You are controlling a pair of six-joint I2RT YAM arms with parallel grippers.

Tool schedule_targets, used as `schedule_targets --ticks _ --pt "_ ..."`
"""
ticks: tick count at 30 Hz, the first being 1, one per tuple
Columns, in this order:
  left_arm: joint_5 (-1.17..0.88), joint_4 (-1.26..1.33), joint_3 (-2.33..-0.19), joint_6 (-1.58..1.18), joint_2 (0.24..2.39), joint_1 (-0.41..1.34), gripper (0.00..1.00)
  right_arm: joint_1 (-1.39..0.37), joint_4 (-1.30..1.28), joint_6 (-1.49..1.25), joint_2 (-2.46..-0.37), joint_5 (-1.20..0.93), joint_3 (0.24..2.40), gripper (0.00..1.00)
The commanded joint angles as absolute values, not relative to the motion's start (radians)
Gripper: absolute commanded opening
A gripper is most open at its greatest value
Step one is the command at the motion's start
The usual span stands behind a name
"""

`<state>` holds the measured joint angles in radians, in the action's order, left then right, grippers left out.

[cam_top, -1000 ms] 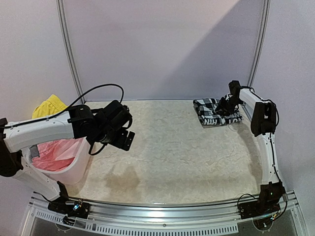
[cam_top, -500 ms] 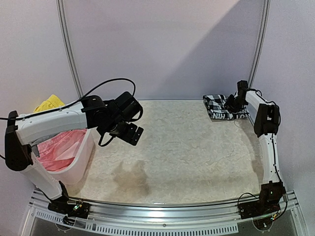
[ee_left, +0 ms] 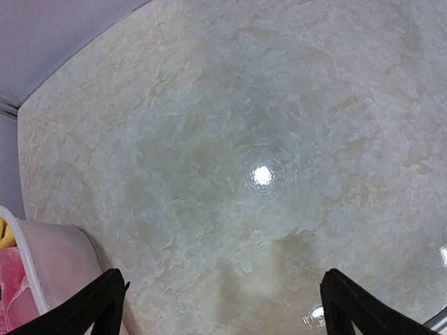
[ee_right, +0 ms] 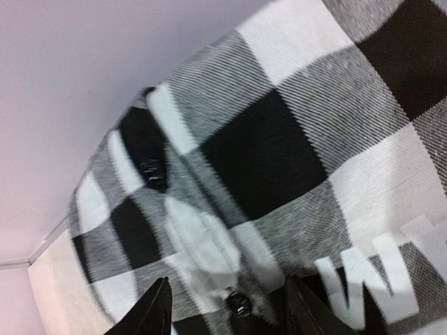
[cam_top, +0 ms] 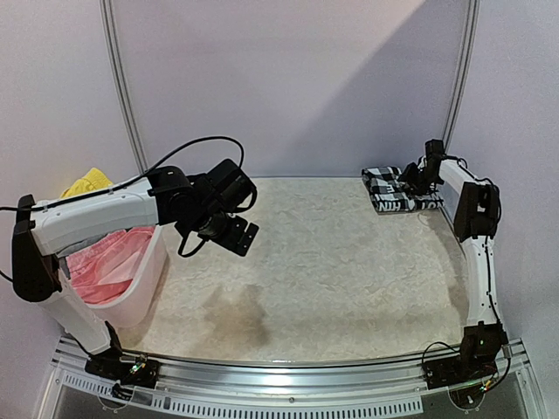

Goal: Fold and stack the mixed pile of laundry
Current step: Move the square-folded shirt to the corner of the board.

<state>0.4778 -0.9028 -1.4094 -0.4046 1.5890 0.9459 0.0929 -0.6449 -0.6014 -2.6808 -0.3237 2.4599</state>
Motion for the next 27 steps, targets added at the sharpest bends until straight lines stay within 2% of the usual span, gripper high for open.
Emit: schedule_targets --ticks 1,8,13,27 --pt "0.463 -0.875 -1.403 -0.422 1.567 0.943 0.99 0.095 -0.67 -0.546 -2.522 -0.368 2.454 0.56" --pt "0.474 -0.831 -1.349 -0.429 1.512 0.948 1.0 0.095 -0.728 -0.474 -2.393 -0.342 2.306 0.58" --pt "0.477 -0.798 -1.304 -0.434 1.48 0.948 1.0 0.089 -0.752 -0.454 -2.342 -0.32 2.181 0.52" --pt "0.515 -0.797 -1.279 -0.396 1.466 0.948 1.0 -0.027 -0.724 -0.497 -2.411 -0.318 2.078 0.45"
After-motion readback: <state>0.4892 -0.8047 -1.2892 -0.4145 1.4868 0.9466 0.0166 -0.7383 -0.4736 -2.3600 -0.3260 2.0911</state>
